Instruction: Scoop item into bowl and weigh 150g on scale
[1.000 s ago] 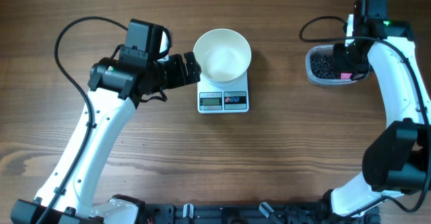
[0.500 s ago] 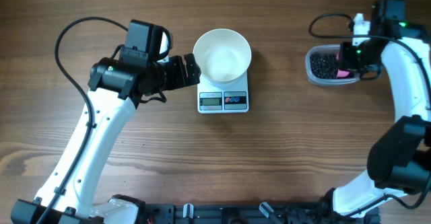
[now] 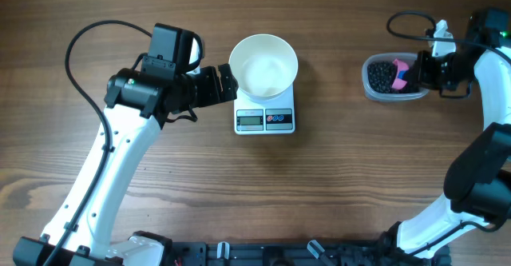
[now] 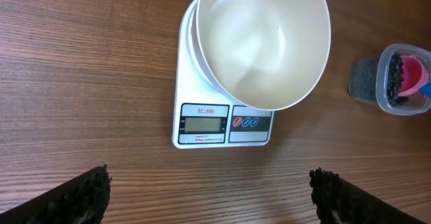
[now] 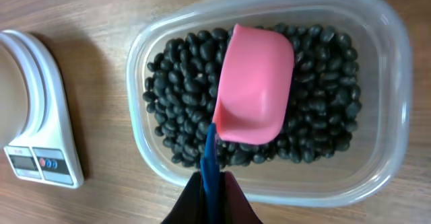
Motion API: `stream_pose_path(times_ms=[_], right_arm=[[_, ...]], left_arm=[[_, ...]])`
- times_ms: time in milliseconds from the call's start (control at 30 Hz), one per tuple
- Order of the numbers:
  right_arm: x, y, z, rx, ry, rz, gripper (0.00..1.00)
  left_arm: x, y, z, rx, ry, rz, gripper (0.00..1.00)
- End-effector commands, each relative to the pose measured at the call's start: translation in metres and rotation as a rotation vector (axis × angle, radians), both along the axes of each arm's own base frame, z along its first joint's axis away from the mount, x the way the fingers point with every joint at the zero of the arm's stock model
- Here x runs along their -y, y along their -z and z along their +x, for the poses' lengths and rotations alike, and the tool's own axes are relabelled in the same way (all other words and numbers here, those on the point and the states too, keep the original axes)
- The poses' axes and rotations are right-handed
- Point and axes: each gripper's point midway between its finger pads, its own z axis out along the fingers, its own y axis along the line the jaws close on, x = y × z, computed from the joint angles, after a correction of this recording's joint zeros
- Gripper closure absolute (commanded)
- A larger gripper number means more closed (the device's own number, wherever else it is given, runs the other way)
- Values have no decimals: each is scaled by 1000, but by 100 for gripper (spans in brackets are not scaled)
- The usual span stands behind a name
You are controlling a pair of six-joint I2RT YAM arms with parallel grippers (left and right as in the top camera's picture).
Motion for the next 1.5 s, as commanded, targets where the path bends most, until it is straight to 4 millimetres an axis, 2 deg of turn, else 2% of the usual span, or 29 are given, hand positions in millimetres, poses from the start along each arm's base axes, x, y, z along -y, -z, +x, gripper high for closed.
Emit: stream_pose_path(times_ms=[0, 67, 167, 233, 267, 333, 433, 500, 533, 667, 767, 800, 833, 1033, 1200, 1267, 1367, 1467], right_arm=[[-18, 15, -12, -79, -38, 84, 96], [-14, 17, -13, -93, -33, 54, 96], [-3, 17, 6, -16, -17, 2, 96], [-1, 16, 12, -4, 20, 4, 96], [-3, 16, 10, -12, 20, 18, 96], [-11, 18, -8, -86, 12, 50, 96], [-15, 17, -14, -114, 11, 73, 96], [-18, 14, -7, -80, 7, 98, 96], [-19, 11, 2, -34, 6, 112, 96], [-14, 7, 23, 40, 47, 105, 96], [-14, 7, 24, 34, 67, 115, 95], [-14, 7, 23, 31, 67, 115, 89], [-14, 7, 23, 33, 67, 115, 78], [-1, 11, 25, 32, 82, 38, 44], [3, -4, 37, 77, 81, 25, 18], [6, -16, 45, 113, 80, 14, 9], [11, -38, 61, 184, 80, -7, 0], [12, -39, 63, 192, 80, -10, 0]], left_arm=[[0, 1, 1, 8, 18, 24, 0], [0, 1, 1, 9, 18, 24, 0], [0, 1, 1, 9, 18, 24, 0], [0, 1, 1, 9, 18, 24, 0], [0, 1, 1, 9, 18, 24, 0], [0, 1, 1, 9, 18, 24, 0], [0, 1, 1, 9, 18, 23, 0], [0, 1, 1, 9, 18, 24, 0], [0, 1, 1, 9, 18, 24, 0], [0, 1, 1, 9, 18, 23, 0], [0, 1, 1, 9, 18, 24, 0], [0, 1, 1, 9, 18, 23, 0], [0, 1, 1, 9, 18, 24, 0], [0, 1, 1, 9, 17, 24, 0], [0, 1, 1, 9, 18, 24, 0], [0, 1, 1, 9, 18, 24, 0], [0, 1, 1, 9, 18, 24, 1], [7, 2, -2, 10, 42, 26, 0]])
